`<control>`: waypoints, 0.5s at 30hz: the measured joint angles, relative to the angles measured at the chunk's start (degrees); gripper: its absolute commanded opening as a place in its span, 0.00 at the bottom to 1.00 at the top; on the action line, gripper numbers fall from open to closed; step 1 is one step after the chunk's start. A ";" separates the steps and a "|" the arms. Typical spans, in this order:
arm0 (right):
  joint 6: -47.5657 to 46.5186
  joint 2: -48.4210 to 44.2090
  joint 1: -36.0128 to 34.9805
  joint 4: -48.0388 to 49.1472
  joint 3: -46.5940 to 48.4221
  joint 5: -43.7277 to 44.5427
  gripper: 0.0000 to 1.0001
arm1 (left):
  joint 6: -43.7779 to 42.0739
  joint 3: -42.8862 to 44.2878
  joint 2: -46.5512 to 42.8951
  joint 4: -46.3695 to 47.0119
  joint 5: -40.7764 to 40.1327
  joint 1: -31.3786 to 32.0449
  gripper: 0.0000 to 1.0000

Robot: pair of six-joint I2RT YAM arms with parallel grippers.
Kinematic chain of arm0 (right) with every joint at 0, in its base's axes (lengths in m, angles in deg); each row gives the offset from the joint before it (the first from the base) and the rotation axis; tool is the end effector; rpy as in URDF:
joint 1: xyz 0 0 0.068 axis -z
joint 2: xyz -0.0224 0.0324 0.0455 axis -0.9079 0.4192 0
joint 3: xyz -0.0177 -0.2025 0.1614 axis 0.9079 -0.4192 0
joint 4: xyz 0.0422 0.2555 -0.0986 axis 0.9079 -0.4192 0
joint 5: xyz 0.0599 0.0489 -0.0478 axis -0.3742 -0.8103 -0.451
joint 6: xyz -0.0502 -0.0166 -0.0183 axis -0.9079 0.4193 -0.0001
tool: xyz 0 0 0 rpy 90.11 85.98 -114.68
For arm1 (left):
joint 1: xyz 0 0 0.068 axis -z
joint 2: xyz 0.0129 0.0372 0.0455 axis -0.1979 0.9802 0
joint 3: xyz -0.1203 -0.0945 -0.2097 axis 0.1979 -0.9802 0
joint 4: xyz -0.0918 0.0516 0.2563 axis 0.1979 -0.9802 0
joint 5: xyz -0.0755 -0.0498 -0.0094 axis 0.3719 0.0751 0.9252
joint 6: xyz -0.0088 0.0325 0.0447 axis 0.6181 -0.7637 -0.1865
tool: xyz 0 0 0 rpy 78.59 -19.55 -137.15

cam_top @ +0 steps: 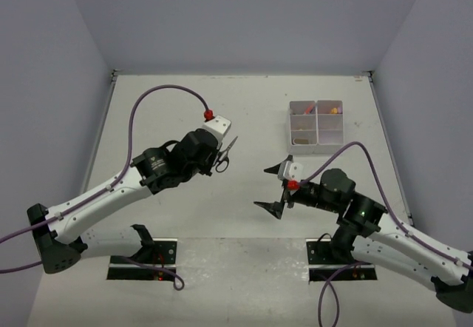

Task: Sort the stationery into containers
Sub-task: Pick up the scissors from the center of the board.

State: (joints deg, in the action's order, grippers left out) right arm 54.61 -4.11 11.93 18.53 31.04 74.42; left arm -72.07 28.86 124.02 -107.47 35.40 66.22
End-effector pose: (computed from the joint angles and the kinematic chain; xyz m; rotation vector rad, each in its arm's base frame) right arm 0.1043 0.1571 0.3055 -1.0514 1.4726 0.8514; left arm 0.1645 -0.2049 0.3235 0.5210 2.2079 -0.1475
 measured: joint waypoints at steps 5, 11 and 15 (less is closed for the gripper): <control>-15.60 -1.57 -6.07 9.96 -9.06 3.93 0.99 | -2.42 0.00 -2.33 -1.19 2.34 0.01 0.00; -36.91 12.68 -17.30 26.30 -11.66 20.72 0.99 | -4.59 0.00 -4.40 -1.88 8.16 0.00 0.00; -45.23 18.91 -20.03 33.96 -13.66 27.33 0.96 | -5.29 -0.12 -4.95 -2.75 10.77 0.00 0.00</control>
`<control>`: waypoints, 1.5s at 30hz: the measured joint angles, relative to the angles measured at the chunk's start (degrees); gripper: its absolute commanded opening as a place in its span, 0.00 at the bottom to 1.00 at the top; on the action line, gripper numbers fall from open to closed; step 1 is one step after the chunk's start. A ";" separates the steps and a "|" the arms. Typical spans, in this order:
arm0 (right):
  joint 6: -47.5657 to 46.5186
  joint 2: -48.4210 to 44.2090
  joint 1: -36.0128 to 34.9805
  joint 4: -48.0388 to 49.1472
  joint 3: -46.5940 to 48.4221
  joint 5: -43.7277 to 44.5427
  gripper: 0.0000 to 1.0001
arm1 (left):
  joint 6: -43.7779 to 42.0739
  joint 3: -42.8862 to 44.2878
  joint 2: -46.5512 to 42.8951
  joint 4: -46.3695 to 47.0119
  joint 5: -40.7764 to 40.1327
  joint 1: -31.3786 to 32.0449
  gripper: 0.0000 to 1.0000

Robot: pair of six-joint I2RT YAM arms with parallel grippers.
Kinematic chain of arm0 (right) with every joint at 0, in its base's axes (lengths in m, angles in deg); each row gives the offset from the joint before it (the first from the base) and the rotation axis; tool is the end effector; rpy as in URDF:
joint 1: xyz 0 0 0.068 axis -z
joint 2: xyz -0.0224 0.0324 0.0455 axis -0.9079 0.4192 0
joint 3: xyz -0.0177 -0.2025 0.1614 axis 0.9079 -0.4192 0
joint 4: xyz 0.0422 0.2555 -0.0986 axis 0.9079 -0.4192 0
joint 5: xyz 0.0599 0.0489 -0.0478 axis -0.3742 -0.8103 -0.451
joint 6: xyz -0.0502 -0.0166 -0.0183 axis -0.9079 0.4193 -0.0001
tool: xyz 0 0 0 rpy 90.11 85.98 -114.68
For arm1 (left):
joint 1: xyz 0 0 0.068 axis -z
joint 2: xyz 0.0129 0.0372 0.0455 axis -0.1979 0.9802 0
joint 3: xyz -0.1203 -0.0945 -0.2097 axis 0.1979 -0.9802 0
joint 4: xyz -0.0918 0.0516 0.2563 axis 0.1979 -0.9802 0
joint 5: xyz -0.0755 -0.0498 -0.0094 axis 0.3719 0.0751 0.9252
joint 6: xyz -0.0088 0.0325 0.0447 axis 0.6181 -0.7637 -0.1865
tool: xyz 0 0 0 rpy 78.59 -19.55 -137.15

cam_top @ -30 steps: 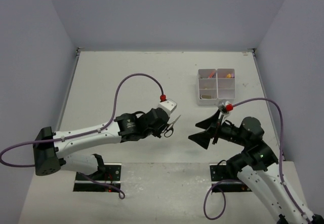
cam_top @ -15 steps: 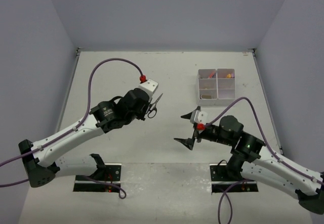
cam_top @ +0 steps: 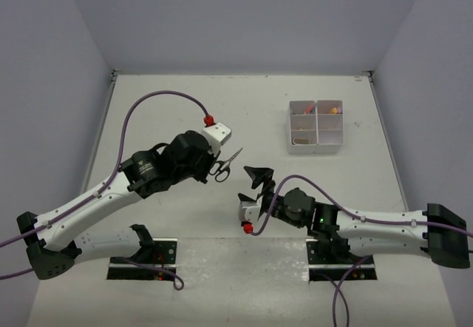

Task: Sort the stationery into containers
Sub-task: Pick up the scissors from the center of the board.

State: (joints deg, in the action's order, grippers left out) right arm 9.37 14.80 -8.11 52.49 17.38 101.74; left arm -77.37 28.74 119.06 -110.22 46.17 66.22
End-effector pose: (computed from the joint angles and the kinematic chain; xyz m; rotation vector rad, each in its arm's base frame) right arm 0.0767 0.2285 0.2153 -1.4264 0.9455 0.1297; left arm 0.1470 -0.1919 0.3374 0.7163 2.1962 -0.3144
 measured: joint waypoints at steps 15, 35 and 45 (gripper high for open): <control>-13.26 2.57 -4.48 19.25 -3.54 8.98 0.77 | 0.05 -4.07 0.06 -0.98 7.62 0.01 0.00; -14.75 7.41 -4.67 16.45 -2.41 6.51 0.74 | -0.01 -2.30 3.25 -1.40 11.06 -0.15 0.00; -13.30 1.15 -4.67 13.40 -2.41 5.27 0.74 | -0.01 -2.00 3.25 -1.15 11.04 -0.15 0.00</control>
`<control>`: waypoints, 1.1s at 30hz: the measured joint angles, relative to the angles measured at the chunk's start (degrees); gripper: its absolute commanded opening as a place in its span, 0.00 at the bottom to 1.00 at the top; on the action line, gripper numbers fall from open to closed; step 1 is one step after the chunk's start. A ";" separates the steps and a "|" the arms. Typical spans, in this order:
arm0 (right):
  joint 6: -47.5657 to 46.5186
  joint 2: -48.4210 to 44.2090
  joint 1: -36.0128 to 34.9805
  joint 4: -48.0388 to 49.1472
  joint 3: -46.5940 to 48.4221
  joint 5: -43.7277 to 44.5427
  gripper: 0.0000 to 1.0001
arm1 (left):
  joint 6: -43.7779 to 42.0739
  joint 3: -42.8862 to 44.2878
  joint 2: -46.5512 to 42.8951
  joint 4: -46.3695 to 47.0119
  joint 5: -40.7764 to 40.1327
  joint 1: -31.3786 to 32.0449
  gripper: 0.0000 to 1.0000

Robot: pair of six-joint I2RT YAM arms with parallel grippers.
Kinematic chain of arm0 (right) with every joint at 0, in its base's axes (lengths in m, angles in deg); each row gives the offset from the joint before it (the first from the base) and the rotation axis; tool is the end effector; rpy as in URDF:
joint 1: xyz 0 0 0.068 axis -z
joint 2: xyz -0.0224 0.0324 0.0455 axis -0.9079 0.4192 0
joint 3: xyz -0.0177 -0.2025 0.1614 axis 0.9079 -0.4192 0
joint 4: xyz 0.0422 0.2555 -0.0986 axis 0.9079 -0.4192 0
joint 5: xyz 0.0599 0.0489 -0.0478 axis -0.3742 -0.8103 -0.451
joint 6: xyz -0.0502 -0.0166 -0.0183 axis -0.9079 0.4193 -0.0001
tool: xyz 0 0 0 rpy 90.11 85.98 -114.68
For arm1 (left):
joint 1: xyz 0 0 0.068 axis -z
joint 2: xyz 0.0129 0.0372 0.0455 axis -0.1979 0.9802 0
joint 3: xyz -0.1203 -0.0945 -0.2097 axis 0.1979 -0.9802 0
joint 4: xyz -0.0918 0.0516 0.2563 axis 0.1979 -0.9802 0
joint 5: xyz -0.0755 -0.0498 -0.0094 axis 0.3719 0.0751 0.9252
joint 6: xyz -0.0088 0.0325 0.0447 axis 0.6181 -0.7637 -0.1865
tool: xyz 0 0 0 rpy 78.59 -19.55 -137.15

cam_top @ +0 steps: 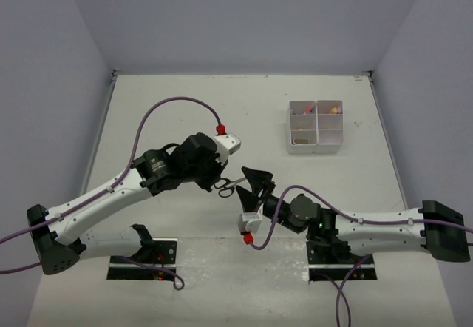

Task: Sort the stationery into containers
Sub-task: Pick up the scissors from the center of the board.

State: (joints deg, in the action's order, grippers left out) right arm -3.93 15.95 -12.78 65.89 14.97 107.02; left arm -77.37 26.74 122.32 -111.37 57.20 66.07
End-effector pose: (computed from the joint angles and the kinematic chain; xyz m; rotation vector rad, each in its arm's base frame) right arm 0.0609 0.2317 0.2217 -1.3589 0.7293 -0.0227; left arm 0.1477 -0.2044 0.3103 0.8696 2.3235 -0.4481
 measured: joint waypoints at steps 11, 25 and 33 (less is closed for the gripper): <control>3.34 -1.81 0.00 -7.27 0.19 -1.22 0.76 | -0.01 0.31 0.00 0.08 -0.20 0.00 0.00; 5.63 4.04 0.58 -8.80 3.40 -2.86 0.67 | -0.01 2.58 0.08 0.43 1.39 0.00 0.00; 5.45 7.81 2.55 -6.14 6.63 -2.72 0.22 | -0.01 2.58 0.28 0.71 1.73 0.02 0.00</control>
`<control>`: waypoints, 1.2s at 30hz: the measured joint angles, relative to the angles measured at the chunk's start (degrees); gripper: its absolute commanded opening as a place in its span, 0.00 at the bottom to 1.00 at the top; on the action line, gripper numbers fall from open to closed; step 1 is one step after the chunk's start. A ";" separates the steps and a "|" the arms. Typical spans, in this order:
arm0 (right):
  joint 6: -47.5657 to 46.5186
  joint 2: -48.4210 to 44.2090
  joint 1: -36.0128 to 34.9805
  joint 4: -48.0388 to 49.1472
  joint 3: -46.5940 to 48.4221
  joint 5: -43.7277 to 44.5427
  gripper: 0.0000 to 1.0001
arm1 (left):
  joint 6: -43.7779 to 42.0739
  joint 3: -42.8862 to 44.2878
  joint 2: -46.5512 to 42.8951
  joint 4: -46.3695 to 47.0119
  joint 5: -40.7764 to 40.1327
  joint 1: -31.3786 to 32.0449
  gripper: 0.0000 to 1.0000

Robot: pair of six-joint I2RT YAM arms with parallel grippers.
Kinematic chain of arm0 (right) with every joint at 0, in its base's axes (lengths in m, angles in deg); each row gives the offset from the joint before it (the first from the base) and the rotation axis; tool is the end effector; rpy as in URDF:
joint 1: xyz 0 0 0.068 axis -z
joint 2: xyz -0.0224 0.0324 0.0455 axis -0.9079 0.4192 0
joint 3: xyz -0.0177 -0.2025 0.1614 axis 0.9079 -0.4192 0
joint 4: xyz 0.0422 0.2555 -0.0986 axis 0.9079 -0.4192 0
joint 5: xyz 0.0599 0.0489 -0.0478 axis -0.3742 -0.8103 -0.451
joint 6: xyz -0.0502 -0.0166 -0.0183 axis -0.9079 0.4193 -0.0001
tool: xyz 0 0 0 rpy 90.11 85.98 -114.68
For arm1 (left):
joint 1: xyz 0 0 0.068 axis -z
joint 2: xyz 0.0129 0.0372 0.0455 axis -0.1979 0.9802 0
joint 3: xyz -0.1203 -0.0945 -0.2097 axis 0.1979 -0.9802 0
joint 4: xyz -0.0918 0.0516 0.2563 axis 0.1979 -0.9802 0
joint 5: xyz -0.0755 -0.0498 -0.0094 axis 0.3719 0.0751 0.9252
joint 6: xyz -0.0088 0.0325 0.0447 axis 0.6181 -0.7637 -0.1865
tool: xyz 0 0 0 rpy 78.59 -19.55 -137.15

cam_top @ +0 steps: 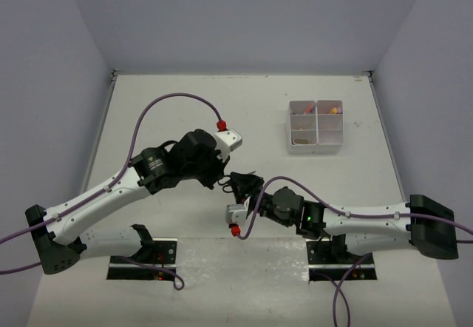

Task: Sort the stationery into containers
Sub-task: Pick up the scissors from the center of the board, then place the scissors in the storage box.

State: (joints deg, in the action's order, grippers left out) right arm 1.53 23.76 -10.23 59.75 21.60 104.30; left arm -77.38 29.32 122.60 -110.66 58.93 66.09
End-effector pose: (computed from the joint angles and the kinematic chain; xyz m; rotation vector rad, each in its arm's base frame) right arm 0.0763 0.2557 0.2195 -1.4432 0.8316 0.0270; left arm 0.1484 -0.2077 0.3252 0.8681 2.2817 -0.5125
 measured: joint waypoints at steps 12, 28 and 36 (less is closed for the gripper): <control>0.79 2.82 0.15 4.46 0.08 1.37 0.00 | 1.01 0.31 0.11 1.37 -2.34 0.00 0.70; 31.19 -12.04 17.12 7.18 -7.26 9.41 0.00 | 7.04 5.42 -16.01 6.26 -40.29 0.09 1.00; 55.99 -26.15 41.23 2.69 -9.95 21.79 0.00 | 7.50 -15.66 -24.85 8.92 -36.58 0.09 1.00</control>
State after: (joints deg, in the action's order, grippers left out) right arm 57.52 -2.39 31.00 62.44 11.65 126.09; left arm -69.88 13.66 97.76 -101.75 22.35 66.18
